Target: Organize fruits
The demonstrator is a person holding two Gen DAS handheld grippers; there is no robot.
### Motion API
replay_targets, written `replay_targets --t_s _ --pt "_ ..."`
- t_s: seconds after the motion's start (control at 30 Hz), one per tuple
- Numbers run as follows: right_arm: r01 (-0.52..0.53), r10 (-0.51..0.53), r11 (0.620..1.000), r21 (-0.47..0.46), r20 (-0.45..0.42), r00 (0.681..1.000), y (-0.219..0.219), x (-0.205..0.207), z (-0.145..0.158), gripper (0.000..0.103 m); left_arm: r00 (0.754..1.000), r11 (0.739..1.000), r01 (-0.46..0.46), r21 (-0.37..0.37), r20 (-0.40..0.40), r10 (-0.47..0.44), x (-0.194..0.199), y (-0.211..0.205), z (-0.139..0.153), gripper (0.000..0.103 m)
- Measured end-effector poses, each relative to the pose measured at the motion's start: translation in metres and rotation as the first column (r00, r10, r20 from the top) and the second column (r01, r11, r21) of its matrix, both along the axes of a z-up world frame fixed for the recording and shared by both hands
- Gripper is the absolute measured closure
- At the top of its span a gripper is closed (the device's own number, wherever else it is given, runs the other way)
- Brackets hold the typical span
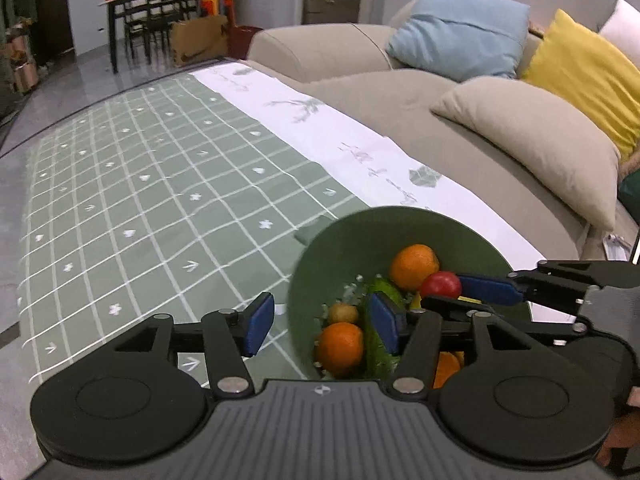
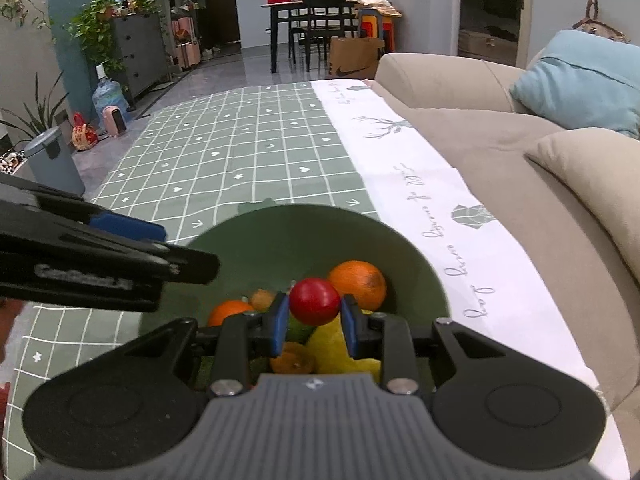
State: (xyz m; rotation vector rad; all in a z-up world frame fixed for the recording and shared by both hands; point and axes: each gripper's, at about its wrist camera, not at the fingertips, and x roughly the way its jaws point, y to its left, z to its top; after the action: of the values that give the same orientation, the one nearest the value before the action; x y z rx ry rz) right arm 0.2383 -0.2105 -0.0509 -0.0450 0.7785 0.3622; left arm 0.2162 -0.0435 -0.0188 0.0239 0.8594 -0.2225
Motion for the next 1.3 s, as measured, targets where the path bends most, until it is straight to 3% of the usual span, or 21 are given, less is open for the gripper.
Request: replay_targets --t_s 0.33,0.8,0.87,0.93,1.2,1.3 --pt "-0.044 0.043 0.999 -0.02 -0.029 0.999 0.022 0.03 -0.014 0.079 0.996 0.996 -0.09 0.006 -0.005 0.09 -0.009 0.026 -0.001 0.038" --pt "-0.065 0.061 0.996 -0.066 -0.07 0.996 0.04 0.044 -0.028 0.077 0.994 0.995 -0.097 0.019 -0.038 0.098 -0.012 0.028 -0.008 0.038" --pt "-0.066 0.062 0.996 -0.068 -0.069 0.996 0.041 0.043 -0.025 0.076 0.994 0.995 -0.099 0.02 -0.036 0.1 -0.014 0.027 -0.005 0.038" --pt "-0.063 0.058 0.996 -0.069 -0.06 0.997 0.041 0.04 -0.021 0.068 0.995 0.995 -0.096 0.022 -0.032 0.097 -0.017 0.026 -0.001 0.038" --pt "-0.052 0.052 0.997 -0.058 -0.001 0.999 0.033 0.016 0.016 0.061 0.995 0.995 -0.099 0.03 0.015 0.098 -0.039 0.02 0.024 0.038" --pt "-0.046 0.048 0.998 -0.054 0.036 0.998 0.028 0.002 0.036 0.05 0.993 0.994 -0.104 0.031 0.054 0.102 -0.051 0.018 0.039 0.038"
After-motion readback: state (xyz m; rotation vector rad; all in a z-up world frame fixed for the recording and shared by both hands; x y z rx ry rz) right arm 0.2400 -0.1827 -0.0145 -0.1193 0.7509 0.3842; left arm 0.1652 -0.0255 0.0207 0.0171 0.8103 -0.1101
